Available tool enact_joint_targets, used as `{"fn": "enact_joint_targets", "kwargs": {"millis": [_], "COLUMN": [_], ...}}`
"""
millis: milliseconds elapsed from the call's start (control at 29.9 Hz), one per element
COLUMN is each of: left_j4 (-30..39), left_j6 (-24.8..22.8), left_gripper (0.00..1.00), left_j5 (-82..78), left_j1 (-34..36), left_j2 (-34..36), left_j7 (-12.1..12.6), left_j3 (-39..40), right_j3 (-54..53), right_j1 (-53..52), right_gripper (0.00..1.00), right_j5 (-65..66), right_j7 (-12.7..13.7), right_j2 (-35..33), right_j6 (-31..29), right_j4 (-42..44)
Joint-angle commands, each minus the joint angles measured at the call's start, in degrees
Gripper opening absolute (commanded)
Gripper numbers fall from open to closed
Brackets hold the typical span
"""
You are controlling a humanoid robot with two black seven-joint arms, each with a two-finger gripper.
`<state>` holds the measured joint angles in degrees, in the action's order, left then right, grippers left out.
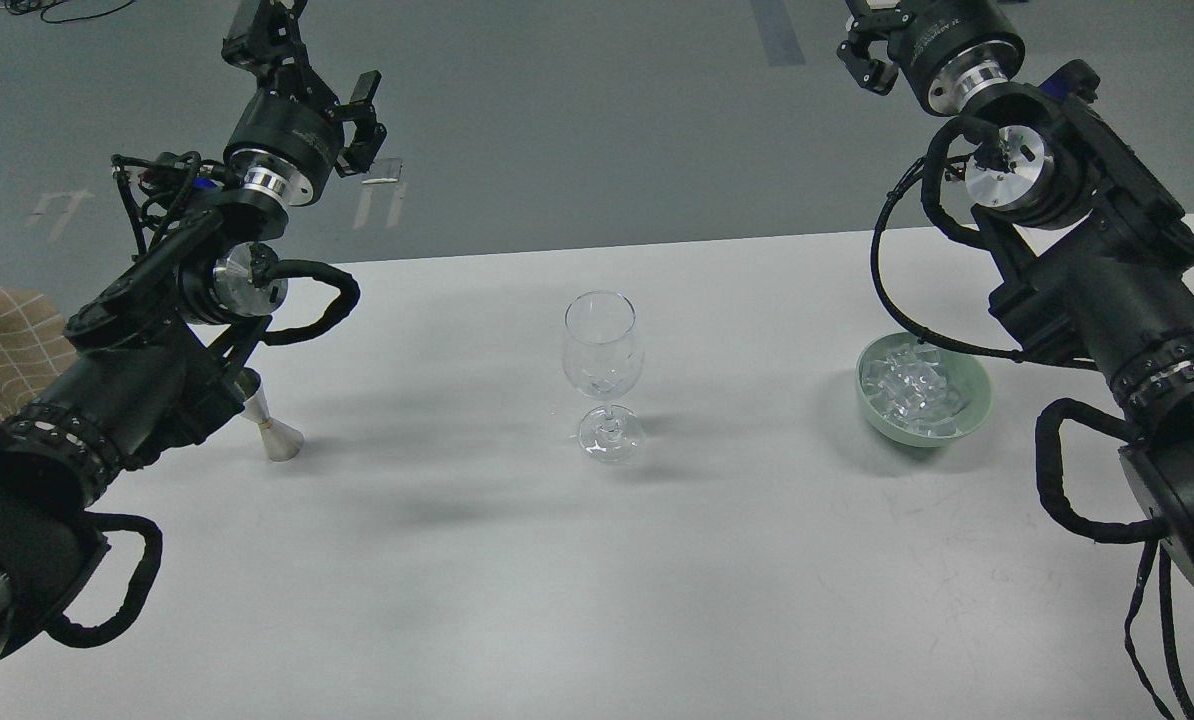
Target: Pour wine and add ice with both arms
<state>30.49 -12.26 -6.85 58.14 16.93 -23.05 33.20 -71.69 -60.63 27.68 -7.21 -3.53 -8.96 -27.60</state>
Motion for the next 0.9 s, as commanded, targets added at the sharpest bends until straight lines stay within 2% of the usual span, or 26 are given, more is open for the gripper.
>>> {"fn": "enact_joint_targets", "kwargs": {"millis": [0,301,401,569,702,870], "left_j4": [3.34,4.05,6.77,14.14,24.85,33.75], "left_j6": [0.13,2.07,2.07,1.89,1.54,1.98], "left_gripper": [0.98,0.98,0.98,0.98,0.98,0.98], "left_j5": [0.17,0.18,0.87,1.14,1.32,5.97], "left_j1": [-0.58,-0.75,-1.19,-2.86,-6.37,-11.9], "left_j2": [2.06,2.15,2.94,8.55,18.03,25.6], "left_j7": [-0.24,-0.33,-0.42,0.11,-0.07,-0.07], "left_j3": [-0.33,0.64,0.82,2.75,2.84,6.08], "right_j3": [-0.11,-0.2,-0.2,-0.2,-0.2,-0.38], "right_j1": [0.07,-0.1,0.25,0.34,0.42,2.0], "right_gripper": [1.0,1.0,1.0,1.0,1.0,1.0], "right_j5": [-0.09,-0.09,-0.09,-0.17,-0.17,-0.61], "right_j7": [0.01,0.01,0.09,0.01,0.1,0.36], "right_j2": [0.01,0.01,-0.07,-0.86,-2.09,-2.27], "right_j6": [0.0,-0.09,-0.09,-0.18,-0.44,-0.88], "right_j4": [-0.09,-0.18,-0.27,-0.27,-0.27,-1.58]}}
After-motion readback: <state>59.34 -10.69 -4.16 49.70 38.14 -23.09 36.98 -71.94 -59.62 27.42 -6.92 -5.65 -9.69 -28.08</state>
